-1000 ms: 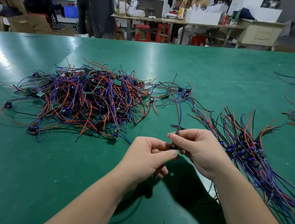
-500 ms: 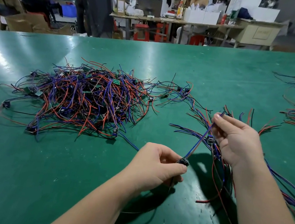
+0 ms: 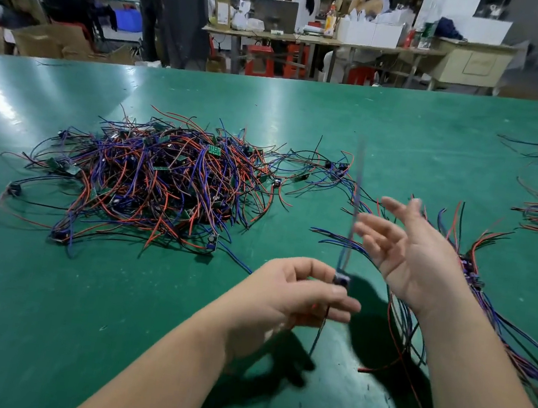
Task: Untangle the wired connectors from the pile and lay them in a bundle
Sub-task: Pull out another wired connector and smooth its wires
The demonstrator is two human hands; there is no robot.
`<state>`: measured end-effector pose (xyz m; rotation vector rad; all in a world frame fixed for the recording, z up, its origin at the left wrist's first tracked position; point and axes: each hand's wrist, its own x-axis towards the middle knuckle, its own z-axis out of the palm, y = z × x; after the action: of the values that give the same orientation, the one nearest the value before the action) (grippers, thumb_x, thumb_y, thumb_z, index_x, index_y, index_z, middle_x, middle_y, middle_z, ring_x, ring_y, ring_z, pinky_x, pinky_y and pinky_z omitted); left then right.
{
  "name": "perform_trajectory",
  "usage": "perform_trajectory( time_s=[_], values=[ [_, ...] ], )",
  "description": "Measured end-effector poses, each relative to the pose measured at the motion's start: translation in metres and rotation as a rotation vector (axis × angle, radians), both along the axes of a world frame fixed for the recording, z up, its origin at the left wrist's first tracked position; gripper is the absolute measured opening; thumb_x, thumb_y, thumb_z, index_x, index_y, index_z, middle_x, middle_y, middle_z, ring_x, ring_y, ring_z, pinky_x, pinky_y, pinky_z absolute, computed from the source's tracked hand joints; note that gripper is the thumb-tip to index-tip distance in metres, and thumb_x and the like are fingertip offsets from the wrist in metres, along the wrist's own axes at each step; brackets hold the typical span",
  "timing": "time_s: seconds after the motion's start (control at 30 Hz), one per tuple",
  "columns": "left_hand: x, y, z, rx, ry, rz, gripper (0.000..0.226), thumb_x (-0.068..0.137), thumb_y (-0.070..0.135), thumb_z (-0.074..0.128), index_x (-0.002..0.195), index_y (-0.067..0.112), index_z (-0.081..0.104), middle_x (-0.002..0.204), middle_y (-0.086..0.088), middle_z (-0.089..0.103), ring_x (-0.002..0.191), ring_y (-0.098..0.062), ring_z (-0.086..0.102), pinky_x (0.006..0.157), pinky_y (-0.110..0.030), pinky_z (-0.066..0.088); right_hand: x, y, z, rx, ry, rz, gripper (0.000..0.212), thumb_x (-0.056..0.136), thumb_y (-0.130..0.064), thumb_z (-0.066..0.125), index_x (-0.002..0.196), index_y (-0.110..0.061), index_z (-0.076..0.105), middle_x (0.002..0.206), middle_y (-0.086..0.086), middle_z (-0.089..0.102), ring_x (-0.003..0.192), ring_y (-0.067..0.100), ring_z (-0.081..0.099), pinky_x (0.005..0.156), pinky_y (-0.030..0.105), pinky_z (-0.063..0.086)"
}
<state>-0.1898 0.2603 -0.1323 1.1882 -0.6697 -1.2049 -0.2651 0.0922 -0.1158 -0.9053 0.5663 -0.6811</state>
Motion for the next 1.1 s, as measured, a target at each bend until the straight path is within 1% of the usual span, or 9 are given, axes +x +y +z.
perform_trajectory(
  time_s=[0.1,0.17,0.23,0.33,0.43,0.6,0.87,1.0,1.1],
  values=[
    [0.008,0.001,0.008,-0.085,0.213,0.047,0.014,0.068,0.017,0.066,0.081,0.017,0.07,0.087,-0.006,0.075,0.076,-0.016,0.072,0.068,-0.021,0.055,0.002,0.013,-0.012,-0.199,0.179,0.246,0.008,0.092,-0.003,0.054,0.095,-0.008,0.058,0.073,0.014,0.065,0.055,0.016,0.063,0.05,0.02,0.051],
    [0.013,0.002,0.011,-0.15,0.331,0.105,0.045,0.066,0.021,0.069,0.109,0.011,0.064,0.096,-0.005,0.075,0.084,-0.016,0.071,0.075,-0.024,0.055,0.004,0.022,-0.019,-0.388,0.282,0.37,0.017,0.08,0.01,0.062,0.086,-0.007,0.064,0.073,0.013,0.063,0.054,0.013,0.057,0.051,0.019,0.046],
    [0.016,0.004,0.012,-0.164,0.355,0.217,0.064,0.062,0.033,0.069,0.121,0.013,0.052,0.099,0.002,0.073,0.086,-0.01,0.067,0.078,-0.026,0.049,0.007,0.031,-0.02,-0.458,0.278,0.432,0.016,0.069,0.002,0.074,0.078,-0.009,0.068,0.07,0.012,0.063,0.057,0.015,0.054,0.055,0.021,0.043],
    [0.018,0.003,0.01,-0.11,0.332,0.36,0.045,0.055,0.04,0.071,0.094,0.025,0.055,0.075,0.014,0.064,0.067,-0.002,0.055,0.069,-0.024,0.037,0.011,0.038,-0.017,-0.486,0.163,0.411,0.024,0.057,-0.01,0.078,0.078,-0.01,0.067,0.061,0.003,0.06,0.053,0.011,0.051,0.051,0.017,0.043],
    [0.014,0.001,0.006,-0.091,0.289,0.422,0.036,0.047,0.04,0.076,0.072,0.024,0.055,0.067,0.014,0.059,0.06,-0.003,0.049,0.064,-0.024,0.034,0.011,0.041,-0.014,-0.437,0.004,0.425,0.021,0.059,-0.007,0.081,0.078,-0.012,0.071,0.062,0.001,0.064,0.051,0.01,0.056,0.051,0.017,0.045],
    [0.005,-0.002,0.002,-0.147,0.224,0.431,0.025,0.053,0.04,0.076,0.065,0.024,0.06,0.063,0.013,0.059,0.055,0.0,0.05,0.063,-0.023,0.034,0.01,0.045,-0.011,-0.317,-0.15,0.435,0.028,0.052,-0.015,0.079,0.079,-0.018,0.077,0.065,0.003,0.067,0.053,0.011,0.061,0.053,0.016,0.048],
    [0.003,-0.004,0.0,-0.147,0.177,0.493,0.03,0.057,0.039,0.075,0.075,0.024,0.057,0.071,0.008,0.059,0.059,-0.002,0.05,0.063,-0.023,0.035,0.015,0.053,-0.013,-0.357,-0.143,0.329,0.018,0.055,-0.01,0.075,0.071,-0.017,0.075,0.068,0.002,0.07,0.06,0.008,0.062,0.057,0.016,0.049],
    [0.0,-0.003,0.002,-0.202,0.094,0.426,0.016,0.057,0.028,0.075,0.07,0.028,0.066,0.073,0.015,0.066,0.065,0.002,0.056,0.068,-0.025,0.035,0.017,0.05,-0.009,-0.12,-0.172,0.298,0.009,0.064,-0.013,0.068,0.068,-0.016,0.075,0.069,0.002,0.07,0.06,0.007,0.063,0.057,0.015,0.049],
    [0.004,-0.004,0.002,-0.186,0.019,0.426,0.017,0.069,0.018,0.07,0.078,0.032,0.073,0.082,0.013,0.071,0.068,0.002,0.059,0.068,-0.02,0.041,0.012,0.043,-0.004,-0.019,-0.199,0.307,0.007,0.068,-0.015,0.067,0.067,-0.013,0.074,0.066,0.001,0.065,0.05,0.006,0.055,0.044,0.013,0.043]
  ],
)
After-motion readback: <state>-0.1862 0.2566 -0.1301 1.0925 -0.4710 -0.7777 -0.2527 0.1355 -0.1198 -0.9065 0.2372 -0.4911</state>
